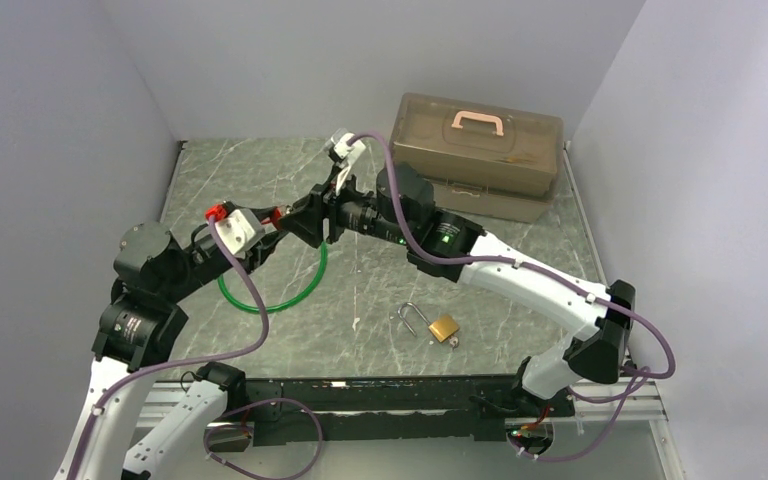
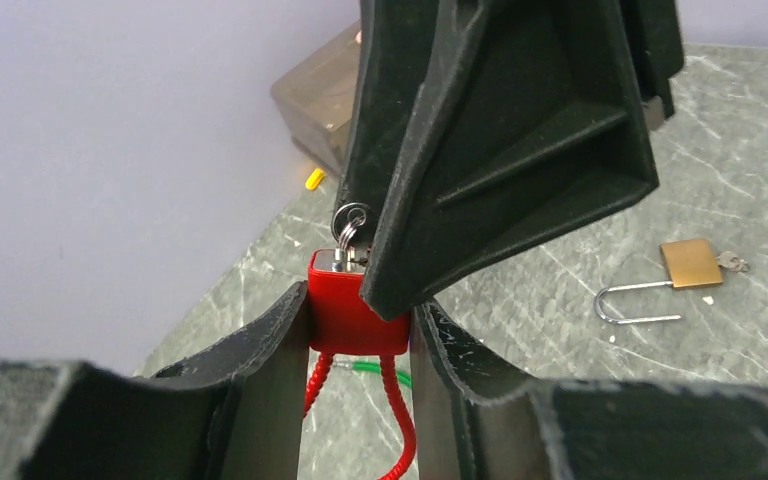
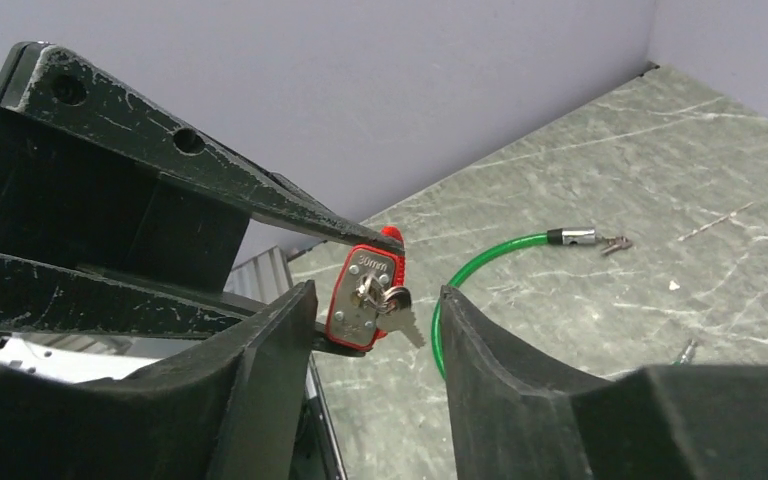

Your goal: Unlock with the key

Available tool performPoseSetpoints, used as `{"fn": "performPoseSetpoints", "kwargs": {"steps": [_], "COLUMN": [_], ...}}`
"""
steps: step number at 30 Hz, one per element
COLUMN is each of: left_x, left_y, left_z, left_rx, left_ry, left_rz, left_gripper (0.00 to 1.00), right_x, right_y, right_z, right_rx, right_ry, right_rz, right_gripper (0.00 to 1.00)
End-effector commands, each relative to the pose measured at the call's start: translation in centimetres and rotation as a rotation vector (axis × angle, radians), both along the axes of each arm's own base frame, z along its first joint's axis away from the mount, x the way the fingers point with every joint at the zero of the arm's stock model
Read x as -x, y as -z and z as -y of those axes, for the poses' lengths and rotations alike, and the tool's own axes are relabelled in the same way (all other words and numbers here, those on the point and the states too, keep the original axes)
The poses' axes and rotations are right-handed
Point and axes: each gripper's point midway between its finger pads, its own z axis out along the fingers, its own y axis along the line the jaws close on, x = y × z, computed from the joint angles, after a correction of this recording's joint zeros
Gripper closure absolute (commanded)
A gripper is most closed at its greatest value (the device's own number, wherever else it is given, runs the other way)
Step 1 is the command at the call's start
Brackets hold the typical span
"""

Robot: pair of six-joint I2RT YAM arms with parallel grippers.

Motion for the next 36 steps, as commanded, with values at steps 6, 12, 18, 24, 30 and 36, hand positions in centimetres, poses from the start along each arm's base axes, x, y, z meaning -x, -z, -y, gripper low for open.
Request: {"fn": "performPoseSetpoints", "kwargs": {"steps": [6,12,18,24,30,36], "left_x": [3.2,6.0,9.5,13.5,14.4,15.1], "left_y": [-4.5,-4.1,-4.4,-2.5,-0.9,0.6], "left_z": [1.8,3.1,4.6,5.5,5.5,6.0], "left_rx": [0.042,0.031,0.071,0.036,0.033,0.082], "left_ry": [0.171,0.33,0.528,0.806,0.869,0.959], "left_rz": [0.147,0.104,0.044,0.021,-0.057,-0.29], "left_gripper": [1.0,1.0,1.0,1.0,1.0,1.0], "right_x": [3.1,5.4,6.5,8.5,10.2,12.3], "right_y": [-5.6,-5.4,-2.9,-3.2,-4.3,-5.9], "right_z": [5.8,9.3,9.7,10.1,12.1,12.1], "right_rx": [-0.03,-0.059,-0.017,-0.044,-0.04,-0.054], "right_ry": [-0.106,-0.254,-0.346,-0.452,-0.487,-0.65], "right_rz": [0.097,0.186,0.24,0.281,0.49,0.636], "right_gripper": [0.42,0.39,0.35,0.37,0.41,0.47]}}
